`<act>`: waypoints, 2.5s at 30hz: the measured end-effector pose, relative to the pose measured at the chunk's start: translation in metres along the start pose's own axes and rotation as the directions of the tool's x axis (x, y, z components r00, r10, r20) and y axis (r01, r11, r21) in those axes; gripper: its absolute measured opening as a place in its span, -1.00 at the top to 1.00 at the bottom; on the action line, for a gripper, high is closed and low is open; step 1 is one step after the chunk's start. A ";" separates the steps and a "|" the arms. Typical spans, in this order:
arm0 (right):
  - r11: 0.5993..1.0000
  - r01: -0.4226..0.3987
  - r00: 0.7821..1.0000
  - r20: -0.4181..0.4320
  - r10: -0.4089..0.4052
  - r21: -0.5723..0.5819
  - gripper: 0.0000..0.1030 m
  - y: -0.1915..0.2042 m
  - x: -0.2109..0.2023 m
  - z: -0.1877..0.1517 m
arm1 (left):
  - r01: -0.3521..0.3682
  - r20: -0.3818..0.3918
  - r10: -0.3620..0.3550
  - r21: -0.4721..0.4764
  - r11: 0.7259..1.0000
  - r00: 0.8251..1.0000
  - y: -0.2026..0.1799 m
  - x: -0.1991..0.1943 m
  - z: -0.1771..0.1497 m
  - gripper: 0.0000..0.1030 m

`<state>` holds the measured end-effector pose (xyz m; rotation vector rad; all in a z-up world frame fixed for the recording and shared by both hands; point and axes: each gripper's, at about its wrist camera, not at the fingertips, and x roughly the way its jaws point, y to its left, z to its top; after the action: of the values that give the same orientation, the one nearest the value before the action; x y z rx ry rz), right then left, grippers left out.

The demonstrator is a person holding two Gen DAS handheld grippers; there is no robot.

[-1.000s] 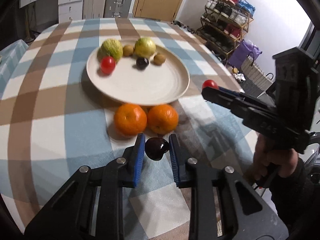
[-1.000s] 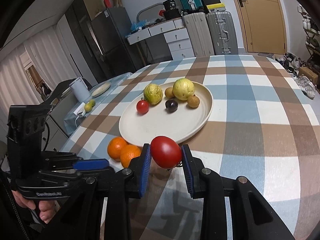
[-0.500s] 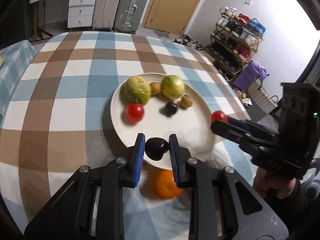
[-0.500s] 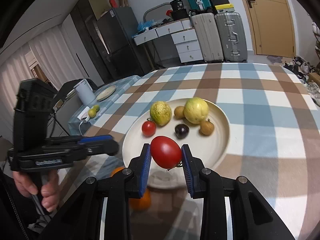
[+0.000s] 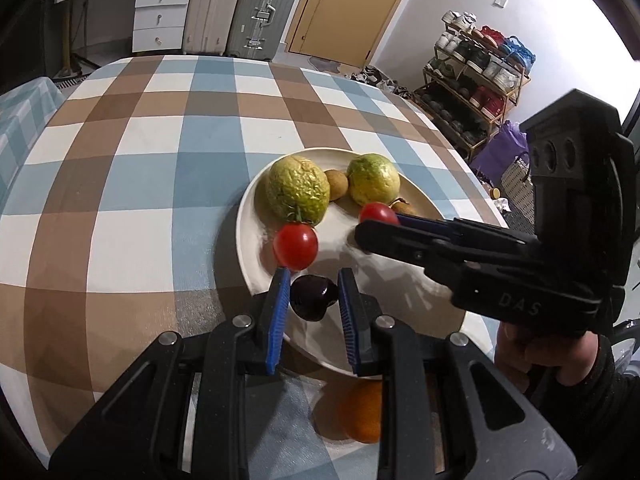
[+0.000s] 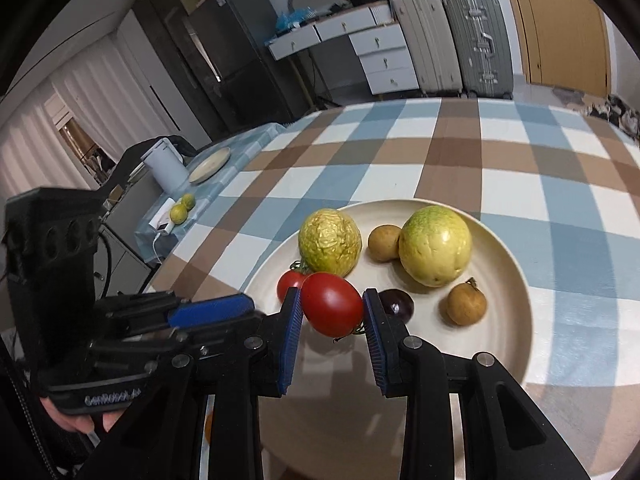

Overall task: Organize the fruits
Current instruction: 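Carry the tomato and plum over the cream plate and lower them, then open both tools and withdraw from the plate, then grasp one orange with the right tool while the left tool grasps the other orange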

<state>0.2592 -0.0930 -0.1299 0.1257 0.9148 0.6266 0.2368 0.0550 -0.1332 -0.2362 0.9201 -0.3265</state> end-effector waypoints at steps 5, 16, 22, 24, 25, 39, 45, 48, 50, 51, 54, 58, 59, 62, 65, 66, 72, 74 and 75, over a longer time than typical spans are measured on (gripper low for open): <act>1.000 -0.001 1.000 -0.015 0.001 0.007 0.39 0.000 0.011 0.004 | 0.002 0.001 -0.001 -0.015 1.000 1.000 0.005 0.004 -0.001 0.58; 0.999 -0.014 1.000 0.029 0.013 0.034 -0.05 0.003 0.004 0.007 | 0.001 0.023 0.000 -0.031 1.000 1.000 0.001 -0.004 0.004 0.09; 1.000 -0.005 0.995 0.096 0.004 0.020 -0.30 0.008 -0.020 0.009 | -0.011 0.067 0.014 -0.039 0.999 0.998 -0.005 -0.023 0.004 -0.31; 1.000 0.008 0.993 0.118 -0.011 0.027 -0.34 0.008 -0.030 0.007 | -0.023 0.073 0.025 -0.038 0.999 0.997 -0.007 -0.028 0.004 -0.33; 0.999 0.016 0.991 0.131 -0.020 0.030 -0.35 0.008 -0.035 0.006 | -0.026 0.077 0.029 -0.037 0.999 0.997 -0.009 -0.032 0.003 -0.35; 0.996 0.054 0.979 0.193 -0.067 0.072 -0.96 0.013 -0.095 -0.024 | -0.114 0.169 0.124 -0.072 0.991 0.978 -0.022 -0.093 -0.023 -0.74; 0.997 0.072 0.973 0.215 -0.079 0.041 -0.99 0.028 -0.114 -0.045 | -0.156 0.204 0.169 -0.078 0.985 0.964 -0.030 -0.110 -0.043 -0.98; 0.996 0.088 0.970 0.224 -0.091 0.026 -0.99 0.036 -0.121 -0.058 | -0.172 0.194 0.182 -0.067 0.983 0.964 -0.034 -0.112 -0.054 -0.98; 0.996 0.090 0.970 0.223 -0.094 0.027 -0.99 0.038 -0.123 -0.066 | -0.177 0.193 0.185 -0.061 0.982 0.963 -0.037 -0.113 -0.062 -0.98; 0.995 0.092 0.970 0.222 -0.096 0.029 -0.99 0.038 -0.123 -0.069 | -0.175 0.194 0.184 -0.060 0.983 0.964 -0.038 -0.112 -0.064 -0.98; 0.994 0.100 0.968 0.226 -0.106 0.037 -0.99 0.040 -0.125 -0.082 | -0.167 0.195 0.175 -0.057 0.984 0.965 -0.039 -0.111 -0.076 -0.98; 0.993 0.099 0.971 0.211 -0.109 0.058 -0.99 0.037 -0.121 -0.097 | -0.165 0.173 0.176 -0.075 0.983 0.969 -0.036 -0.105 -0.089 -0.98; 0.993 0.099 0.972 0.206 -0.109 0.061 -0.99 0.036 -0.119 -0.100 | -0.165 0.167 0.176 -0.080 0.983 0.970 -0.035 -0.103 -0.091 -0.98; 0.992 0.098 0.977 0.185 -0.110 0.074 -0.99 0.033 -0.113 -0.109 | -0.163 0.133 0.174 -0.091 0.982 0.976 -0.032 -0.093 -0.103 -0.98; 0.992 0.092 0.981 0.162 -0.105 0.085 -0.99 0.029 -0.105 -0.115 | -0.165 0.106 0.175 -0.098 0.981 0.979 -0.029 -0.085 -0.109 -0.98; 0.992 0.089 0.982 0.157 -0.101 0.085 -0.99 0.029 -0.103 -0.116 | -0.162 0.101 0.172 -0.103 0.981 0.980 -0.028 -0.083 -0.111 -0.98; 0.992 0.072 0.987 0.135 -0.085 0.099 -0.99 0.023 -0.089 -0.117 | -0.165 0.092 0.175 -0.109 0.980 0.980 -0.023 -0.078 -0.112 -0.98; 0.993 0.076 0.988 0.127 -0.088 0.096 -0.96 0.023 -0.085 -0.116 | -0.163 0.085 0.173 -0.112 0.980 0.981 -0.021 -0.075 -0.111 -0.98; 0.993 0.075 0.989 0.122 -0.086 0.092 -0.93 0.023 -0.083 -0.116 | -0.162 0.082 0.172 -0.115 0.980 0.982 -0.021 -0.075 -0.111 -0.98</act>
<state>0.1224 -0.1387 -0.1347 0.2035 0.8216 0.4985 0.1015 0.0574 -0.1355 -0.2692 0.8612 -0.1099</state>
